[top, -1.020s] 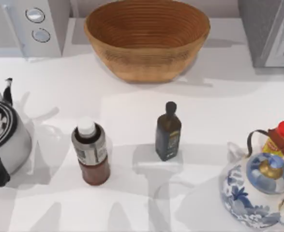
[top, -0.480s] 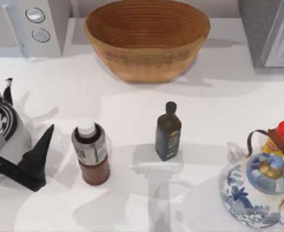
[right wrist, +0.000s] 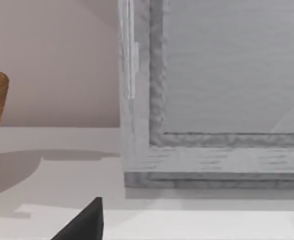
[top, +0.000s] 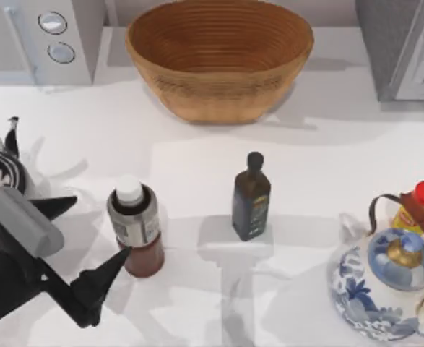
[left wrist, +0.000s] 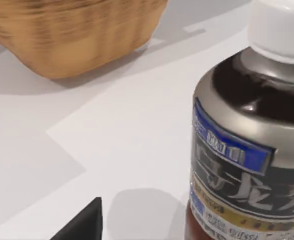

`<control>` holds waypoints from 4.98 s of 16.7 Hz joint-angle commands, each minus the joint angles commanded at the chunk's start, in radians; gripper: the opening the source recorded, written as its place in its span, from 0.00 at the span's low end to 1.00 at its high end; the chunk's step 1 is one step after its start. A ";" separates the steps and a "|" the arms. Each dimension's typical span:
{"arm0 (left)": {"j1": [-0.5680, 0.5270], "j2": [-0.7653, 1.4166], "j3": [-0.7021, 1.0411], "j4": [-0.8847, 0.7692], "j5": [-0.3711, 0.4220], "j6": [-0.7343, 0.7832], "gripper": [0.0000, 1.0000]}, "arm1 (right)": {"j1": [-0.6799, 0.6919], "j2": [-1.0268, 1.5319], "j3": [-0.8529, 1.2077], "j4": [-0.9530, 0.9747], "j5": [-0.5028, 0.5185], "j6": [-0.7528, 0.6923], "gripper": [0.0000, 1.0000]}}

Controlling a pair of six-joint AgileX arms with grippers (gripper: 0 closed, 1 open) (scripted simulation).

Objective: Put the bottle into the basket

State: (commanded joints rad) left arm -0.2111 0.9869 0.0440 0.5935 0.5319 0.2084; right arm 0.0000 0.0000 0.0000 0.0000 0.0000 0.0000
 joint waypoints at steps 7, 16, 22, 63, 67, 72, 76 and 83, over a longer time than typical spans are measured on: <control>-0.009 0.036 0.016 0.030 0.022 -0.003 1.00 | 0.000 0.000 0.000 0.000 0.000 0.000 1.00; -0.091 0.324 0.159 0.169 -0.045 -0.032 1.00 | 0.000 0.000 0.000 0.000 0.000 0.000 1.00; -0.178 0.542 0.180 0.381 -0.123 -0.060 1.00 | 0.000 0.000 0.000 0.000 0.000 0.000 1.00; -0.001 0.267 0.272 0.021 0.055 0.077 0.00 | 0.000 0.000 0.000 0.000 0.000 0.000 1.00; 0.166 0.005 0.316 -0.356 0.184 0.154 0.00 | 0.000 0.000 0.000 0.000 0.000 0.000 1.00; 0.354 -0.316 0.318 -0.801 0.331 0.228 0.00 | 0.000 0.000 0.000 0.000 0.000 0.000 1.00; 0.451 -0.522 0.301 -1.035 0.423 0.270 0.00 | 0.000 0.000 0.000 0.000 0.000 0.000 1.00; 0.484 -0.607 0.288 -1.119 0.469 0.292 0.00 | 0.000 0.000 0.000 0.000 0.000 0.000 1.00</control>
State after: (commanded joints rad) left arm 0.2729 0.3801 0.3323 -0.5260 1.0009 0.5005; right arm 0.0000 0.0000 0.0000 0.0000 0.0000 0.0000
